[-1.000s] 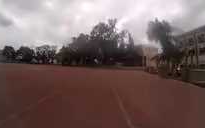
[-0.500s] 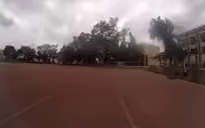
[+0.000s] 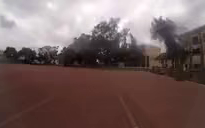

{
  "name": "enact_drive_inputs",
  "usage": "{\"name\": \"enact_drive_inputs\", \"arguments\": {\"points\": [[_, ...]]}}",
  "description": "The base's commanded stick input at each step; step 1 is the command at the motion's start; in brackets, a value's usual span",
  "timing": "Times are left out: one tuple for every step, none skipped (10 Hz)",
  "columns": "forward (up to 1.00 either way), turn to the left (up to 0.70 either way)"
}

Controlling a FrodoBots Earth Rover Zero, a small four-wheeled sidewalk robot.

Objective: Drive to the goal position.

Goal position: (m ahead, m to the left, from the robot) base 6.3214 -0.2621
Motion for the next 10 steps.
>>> {"name": "enact_drive_inputs", "arguments": {"points": [[1.00, 0.00], [1.00, 0.00], [1.00, 0.00], [1.00, 0.00], [1.00, 0.00], [1.00, 0.00], [1.00, 0.00], [1.00, 0.00], [1.00, 0.00], [1.00, -0.03]]}}
